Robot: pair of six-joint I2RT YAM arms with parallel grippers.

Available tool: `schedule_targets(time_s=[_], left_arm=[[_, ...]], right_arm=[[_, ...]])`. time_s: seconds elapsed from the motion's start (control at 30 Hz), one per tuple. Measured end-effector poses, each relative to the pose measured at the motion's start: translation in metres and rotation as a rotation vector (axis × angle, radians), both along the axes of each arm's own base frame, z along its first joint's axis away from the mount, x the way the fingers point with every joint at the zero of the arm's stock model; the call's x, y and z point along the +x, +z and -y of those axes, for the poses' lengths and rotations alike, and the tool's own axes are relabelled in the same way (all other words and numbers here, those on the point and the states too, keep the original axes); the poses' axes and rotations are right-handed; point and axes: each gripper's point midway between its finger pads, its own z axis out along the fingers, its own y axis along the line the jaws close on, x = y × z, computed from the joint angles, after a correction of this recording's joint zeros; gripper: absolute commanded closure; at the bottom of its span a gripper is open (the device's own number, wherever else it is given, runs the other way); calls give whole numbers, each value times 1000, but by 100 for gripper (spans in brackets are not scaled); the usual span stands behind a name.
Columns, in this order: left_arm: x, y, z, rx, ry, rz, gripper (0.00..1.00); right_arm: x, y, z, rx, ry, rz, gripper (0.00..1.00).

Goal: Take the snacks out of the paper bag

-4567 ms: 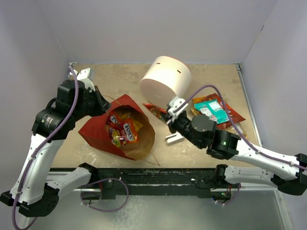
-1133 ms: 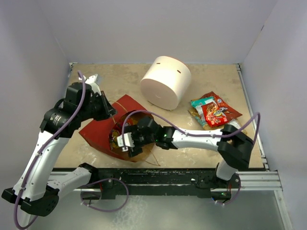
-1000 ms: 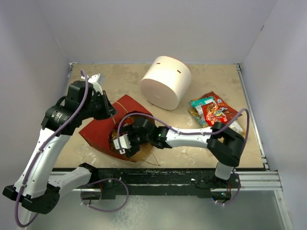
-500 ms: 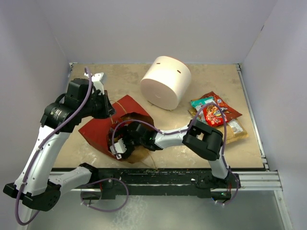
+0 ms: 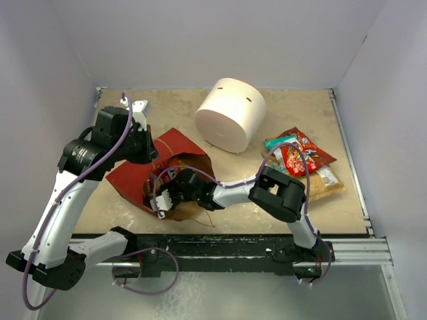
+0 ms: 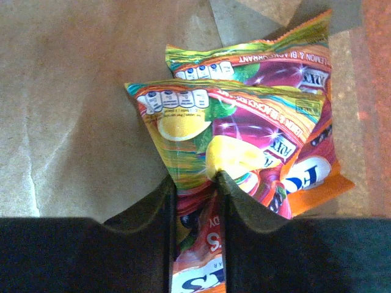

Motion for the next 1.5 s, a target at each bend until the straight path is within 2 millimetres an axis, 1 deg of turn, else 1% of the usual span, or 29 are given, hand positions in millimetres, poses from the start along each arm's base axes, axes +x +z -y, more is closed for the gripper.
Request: schedule_targets(time_s=[0.13,0.23,0.37,0.53,0.67,0.83,0.93,1.23,1.37,1.5], left_arm=[[0,0,-1,5,5,1,100],[1,0,-1,5,6,1,100],[0,0,-1,5,6,2,100],[0,0,-2,6,10,5,100],[0,1,-2,3,11,9,100],[0,4,-2,-4,15,14,100],[1,5,-2,-8,16,19,100],[5,12,-1,-36,52,38,100],[6,18,-3,-56,85,60,100],[1,19,-7,-89,125,80,100]], right_arm=[[3,6,0,11,-17,2,87],[3,15,1,26,-27,-3,96],[3,26,3,42,-42,-16,100],[2,45,9,62,-77,-41,100],[-3,60,16,81,-95,-83,100],[-11,73,27,94,-128,-164,100],[-17,77,32,95,-149,-225,100],[-39,83,56,57,-237,-447,100],[-51,94,71,47,-287,-548,100],[-68,109,90,24,-297,-625,100]])
